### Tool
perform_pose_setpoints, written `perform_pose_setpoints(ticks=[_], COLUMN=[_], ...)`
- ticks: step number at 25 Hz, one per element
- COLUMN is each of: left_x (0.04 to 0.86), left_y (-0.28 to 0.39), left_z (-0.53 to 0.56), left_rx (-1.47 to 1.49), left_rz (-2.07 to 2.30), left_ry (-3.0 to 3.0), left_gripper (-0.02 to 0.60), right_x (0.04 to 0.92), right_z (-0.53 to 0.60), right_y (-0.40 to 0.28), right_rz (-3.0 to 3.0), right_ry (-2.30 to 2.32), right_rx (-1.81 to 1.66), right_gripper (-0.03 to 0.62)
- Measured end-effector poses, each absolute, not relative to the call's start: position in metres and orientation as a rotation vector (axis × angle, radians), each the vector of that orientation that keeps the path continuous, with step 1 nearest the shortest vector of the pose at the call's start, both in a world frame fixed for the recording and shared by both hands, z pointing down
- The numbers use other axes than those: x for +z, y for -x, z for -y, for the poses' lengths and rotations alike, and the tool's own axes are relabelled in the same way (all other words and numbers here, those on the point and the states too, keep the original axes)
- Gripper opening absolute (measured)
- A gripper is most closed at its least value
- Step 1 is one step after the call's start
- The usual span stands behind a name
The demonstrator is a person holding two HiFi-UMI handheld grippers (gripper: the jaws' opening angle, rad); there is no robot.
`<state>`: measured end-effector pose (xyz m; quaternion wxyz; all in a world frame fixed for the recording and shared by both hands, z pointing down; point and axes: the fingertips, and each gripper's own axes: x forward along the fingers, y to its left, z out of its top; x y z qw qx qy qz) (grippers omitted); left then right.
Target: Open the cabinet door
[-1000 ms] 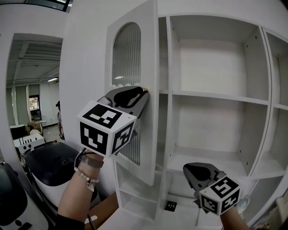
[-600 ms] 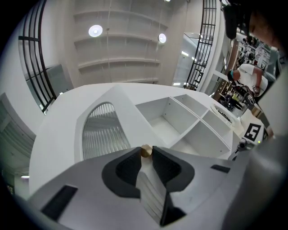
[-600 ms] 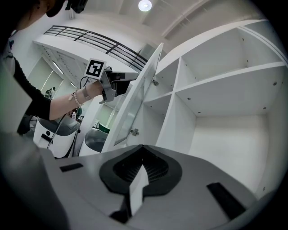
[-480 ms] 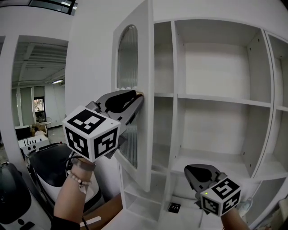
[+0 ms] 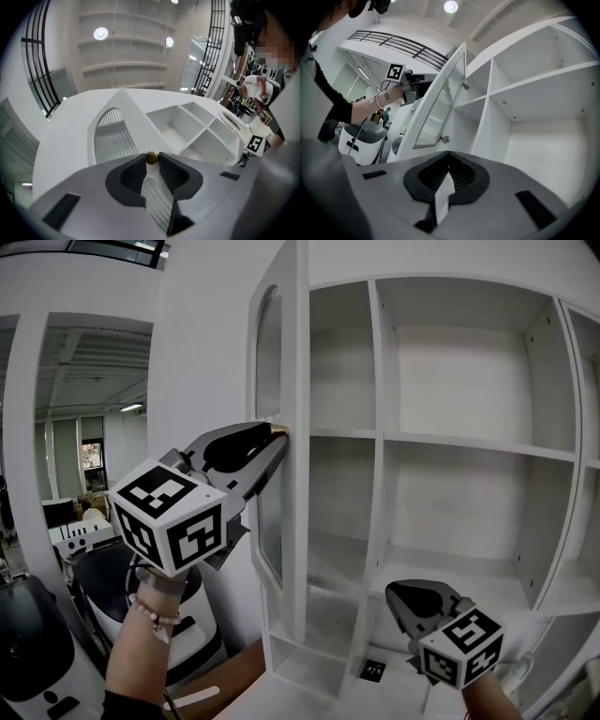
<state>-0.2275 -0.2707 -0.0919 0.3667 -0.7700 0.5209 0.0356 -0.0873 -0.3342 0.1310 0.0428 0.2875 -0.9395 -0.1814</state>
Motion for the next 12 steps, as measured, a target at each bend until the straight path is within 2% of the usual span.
perform_pose_setpoints(ticks=[12], left_x=[-0.093], left_y=[0.264], left_z=[0.237], left_rx=[0.061], left_rz=[-1.415], left_ry=[1.904], left_gripper=[0.089], right_x=[0.131], right_z=[0.321], right_y=[0.12], right_rz=[2.909], right_ry=[-0.764], right_rx=[-0.565], right_gripper=[0.0])
